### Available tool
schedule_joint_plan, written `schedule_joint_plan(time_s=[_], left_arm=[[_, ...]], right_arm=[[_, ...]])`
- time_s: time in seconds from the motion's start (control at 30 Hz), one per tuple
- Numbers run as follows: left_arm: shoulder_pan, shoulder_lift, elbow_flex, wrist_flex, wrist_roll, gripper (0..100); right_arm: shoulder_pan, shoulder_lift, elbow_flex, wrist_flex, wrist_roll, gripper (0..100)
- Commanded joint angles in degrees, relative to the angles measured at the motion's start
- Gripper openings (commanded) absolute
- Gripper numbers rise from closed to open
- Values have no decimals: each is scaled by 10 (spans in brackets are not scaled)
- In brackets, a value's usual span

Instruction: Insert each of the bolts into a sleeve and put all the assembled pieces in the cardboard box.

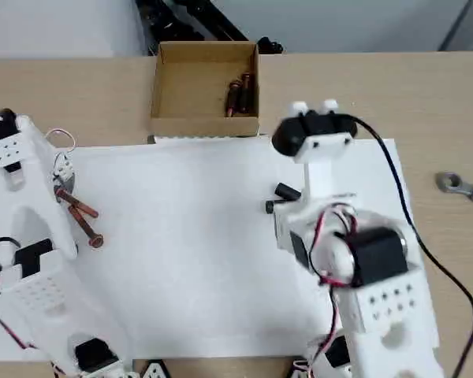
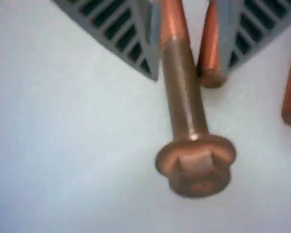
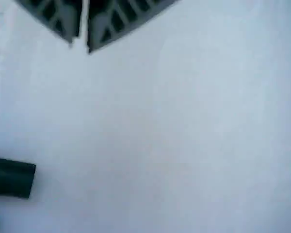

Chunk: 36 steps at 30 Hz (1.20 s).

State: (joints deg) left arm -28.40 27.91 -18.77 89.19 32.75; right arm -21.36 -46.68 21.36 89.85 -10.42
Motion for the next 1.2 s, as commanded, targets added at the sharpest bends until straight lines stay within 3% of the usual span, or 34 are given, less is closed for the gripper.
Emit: schedule_joint_plan(time_s=[0.0, 0.53, 0.9, 1.17], left_arm=[[2, -3, -24, -22, 5, 87], [-9, 4, -22, -69, 12, 106], [-8, 94, -25, -87, 12, 105], [-7, 99, -24, -57, 12, 104]], right_arm=[[5, -44, 15, -10, -3, 6], [7, -58, 21, -9, -5, 5], [7, -58, 21, -9, -5, 5], [7, -58, 21, -9, -5, 5]])
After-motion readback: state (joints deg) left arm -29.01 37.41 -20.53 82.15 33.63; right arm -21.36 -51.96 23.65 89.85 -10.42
